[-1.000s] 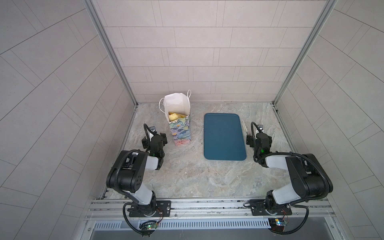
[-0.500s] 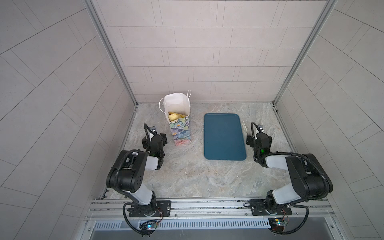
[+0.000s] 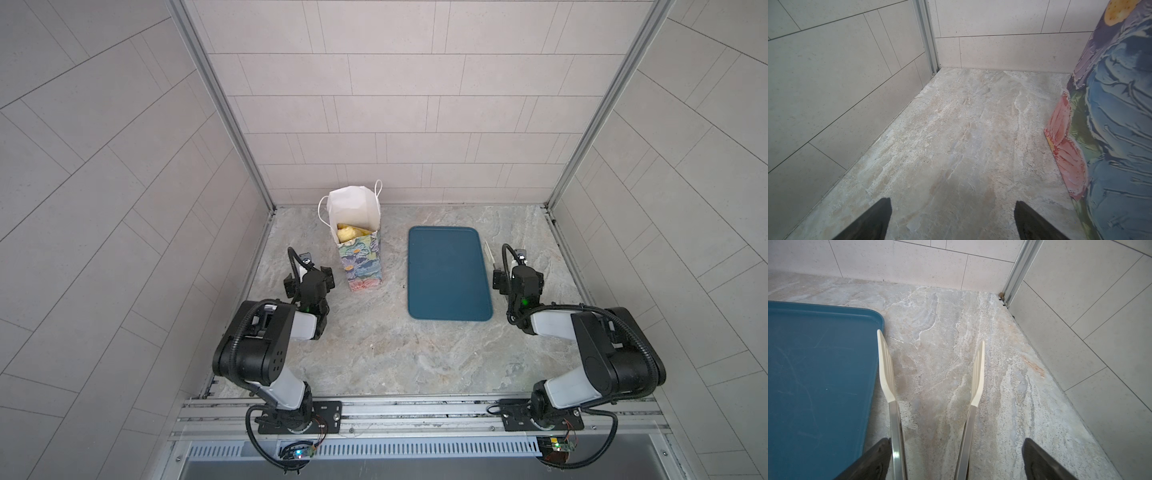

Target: Place the fake bread into the paper bag

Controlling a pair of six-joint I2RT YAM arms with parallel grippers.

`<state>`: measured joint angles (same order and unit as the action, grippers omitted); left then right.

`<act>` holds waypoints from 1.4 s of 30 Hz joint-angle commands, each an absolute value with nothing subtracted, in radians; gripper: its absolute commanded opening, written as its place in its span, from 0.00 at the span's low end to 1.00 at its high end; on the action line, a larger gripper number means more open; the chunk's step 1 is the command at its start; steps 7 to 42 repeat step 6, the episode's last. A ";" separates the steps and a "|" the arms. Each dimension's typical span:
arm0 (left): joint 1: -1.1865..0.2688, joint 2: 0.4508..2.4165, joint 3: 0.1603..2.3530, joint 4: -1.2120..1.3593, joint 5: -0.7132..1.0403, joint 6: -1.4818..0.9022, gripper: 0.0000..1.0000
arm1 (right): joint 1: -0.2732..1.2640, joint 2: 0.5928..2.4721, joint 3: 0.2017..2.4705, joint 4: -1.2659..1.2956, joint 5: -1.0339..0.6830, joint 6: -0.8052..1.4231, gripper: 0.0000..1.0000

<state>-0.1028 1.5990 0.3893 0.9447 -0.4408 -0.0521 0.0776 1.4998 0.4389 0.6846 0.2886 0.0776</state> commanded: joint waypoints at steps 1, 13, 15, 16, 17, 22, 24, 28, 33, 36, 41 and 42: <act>-0.097 1.605 0.394 0.952 -0.441 -0.053 1.00 | 0.076 1.506 0.448 0.693 0.287 0.068 1.00; -0.097 1.605 0.394 0.951 -0.442 -0.052 1.00 | 0.076 1.505 0.445 0.696 0.287 0.069 1.00; -0.097 1.605 0.394 0.951 -0.442 -0.052 1.00 | 0.076 1.505 0.445 0.696 0.287 0.069 1.00; -0.097 1.605 0.394 0.951 -0.442 -0.052 1.00 | 0.076 1.505 0.445 0.696 0.287 0.069 1.00; -0.097 1.605 0.394 0.951 -0.442 -0.052 1.00 | 0.076 1.505 0.445 0.696 0.287 0.069 1.00; -0.097 1.605 0.394 0.951 -0.442 -0.052 1.00 | 0.076 1.505 0.445 0.696 0.287 0.069 1.00; -0.097 1.605 0.394 0.951 -0.442 -0.052 1.00 | 0.076 1.505 0.445 0.696 0.287 0.069 1.00; -0.097 1.605 0.394 0.951 -0.442 -0.052 1.00 | 0.076 1.505 0.445 0.696 0.287 0.069 1.00; -0.097 1.605 0.394 0.951 -0.442 -0.052 1.00 | 0.076 1.505 0.445 0.696 0.287 0.069 1.00; -0.097 1.605 0.394 0.951 -0.442 -0.052 1.00 | 0.076 1.505 0.445 0.696 0.287 0.069 1.00; -0.097 1.605 0.394 0.951 -0.442 -0.052 1.00 | 0.076 1.505 0.445 0.696 0.287 0.069 1.00; -0.097 1.605 0.394 0.951 -0.442 -0.052 1.00 | 0.076 1.505 0.445 0.696 0.287 0.069 1.00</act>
